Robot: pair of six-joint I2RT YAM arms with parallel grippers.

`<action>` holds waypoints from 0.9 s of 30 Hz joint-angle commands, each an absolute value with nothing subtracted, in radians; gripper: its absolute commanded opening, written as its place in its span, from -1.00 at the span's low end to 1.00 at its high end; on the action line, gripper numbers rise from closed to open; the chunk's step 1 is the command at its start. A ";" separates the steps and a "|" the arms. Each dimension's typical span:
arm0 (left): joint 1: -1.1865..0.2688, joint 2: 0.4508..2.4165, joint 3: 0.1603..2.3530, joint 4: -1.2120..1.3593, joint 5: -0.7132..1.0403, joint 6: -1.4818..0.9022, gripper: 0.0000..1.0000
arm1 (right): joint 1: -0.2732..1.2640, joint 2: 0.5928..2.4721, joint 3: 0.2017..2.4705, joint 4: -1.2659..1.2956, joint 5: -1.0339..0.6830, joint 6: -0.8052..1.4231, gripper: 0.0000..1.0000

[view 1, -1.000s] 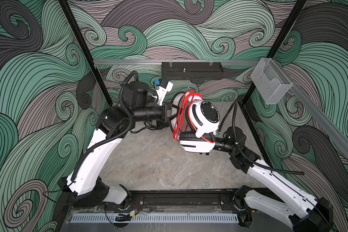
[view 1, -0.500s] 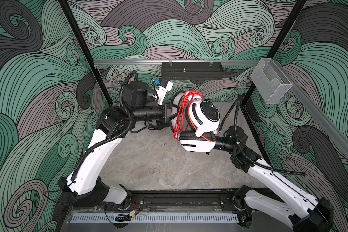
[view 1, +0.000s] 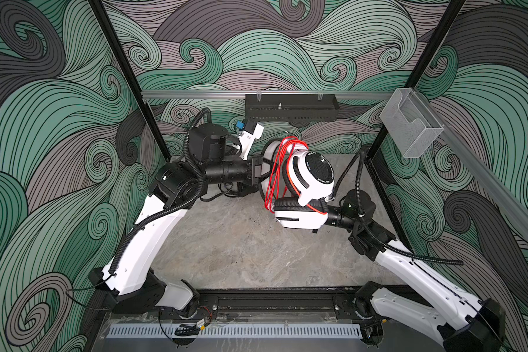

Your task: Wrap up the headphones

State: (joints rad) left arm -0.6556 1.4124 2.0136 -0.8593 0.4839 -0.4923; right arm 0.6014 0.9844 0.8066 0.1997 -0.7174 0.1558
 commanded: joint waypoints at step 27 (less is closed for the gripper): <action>-0.603 1.389 1.958 -0.505 -0.095 -0.908 -1.00 | 0.634 0.957 0.784 -0.153 -0.453 -0.013 -1.00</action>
State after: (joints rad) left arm -0.6163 1.3743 1.8610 -0.6441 -0.0029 -0.7910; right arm 0.6178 0.9413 0.7868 -0.0605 -0.5106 0.0254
